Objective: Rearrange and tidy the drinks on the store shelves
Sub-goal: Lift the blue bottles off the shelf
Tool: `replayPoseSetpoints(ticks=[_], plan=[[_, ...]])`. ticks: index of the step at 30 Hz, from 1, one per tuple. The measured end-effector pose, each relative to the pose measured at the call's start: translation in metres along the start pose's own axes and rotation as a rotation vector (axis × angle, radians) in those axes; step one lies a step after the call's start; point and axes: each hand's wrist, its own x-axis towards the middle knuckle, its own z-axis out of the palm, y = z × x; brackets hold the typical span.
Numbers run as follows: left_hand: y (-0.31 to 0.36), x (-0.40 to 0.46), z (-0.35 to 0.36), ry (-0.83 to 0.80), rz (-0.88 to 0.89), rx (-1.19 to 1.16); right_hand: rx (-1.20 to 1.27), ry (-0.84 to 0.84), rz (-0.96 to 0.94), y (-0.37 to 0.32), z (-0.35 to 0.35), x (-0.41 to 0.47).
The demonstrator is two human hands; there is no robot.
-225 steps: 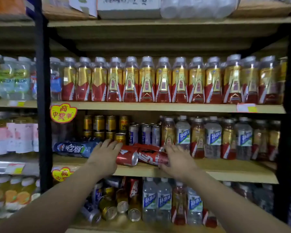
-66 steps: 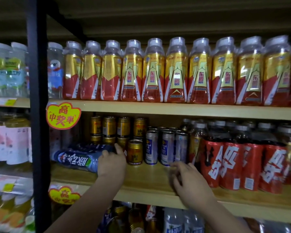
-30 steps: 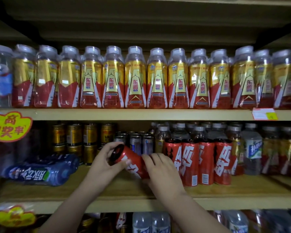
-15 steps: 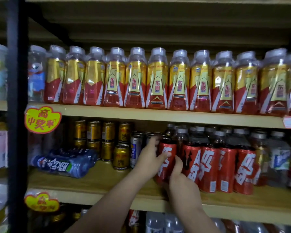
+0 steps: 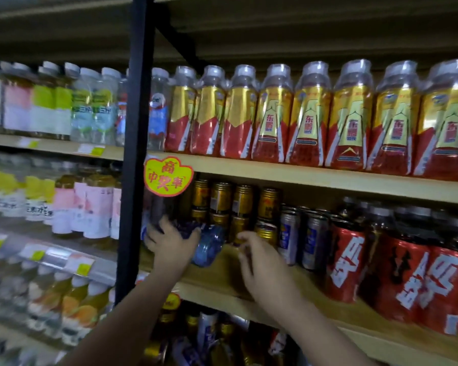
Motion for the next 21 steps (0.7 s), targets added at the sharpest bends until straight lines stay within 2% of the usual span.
replayPoseSetpoints(ticks=[3,6,9,12,14,17,21], plan=[[-0.005,0.017,0.002,-0.108,-0.17,-0.195,0.123,-0.152,0.022,-0.002,0.035,0.081],[-0.012,0.016,0.01,-0.041,-0.174,-0.263,0.234,-0.259,0.182,0.002,0.071,0.126],[-0.017,0.016,0.013,-0.026,-0.134,-0.289,0.25,-0.197,0.258,0.007,0.095,0.133],[-0.024,0.02,0.014,-0.007,-0.084,-0.336,0.276,-0.139,0.255,0.013,0.105,0.129],[-0.026,0.02,0.014,0.002,-0.062,-0.376,0.297,-0.167,0.227,0.016,0.104,0.127],[-0.027,0.02,0.014,-0.014,-0.043,-0.434,0.382,-0.246,0.282,0.019,0.102,0.125],[-0.028,0.016,0.009,-0.045,-0.01,-0.499,0.469,-0.255,0.319,0.019,0.096,0.118]])
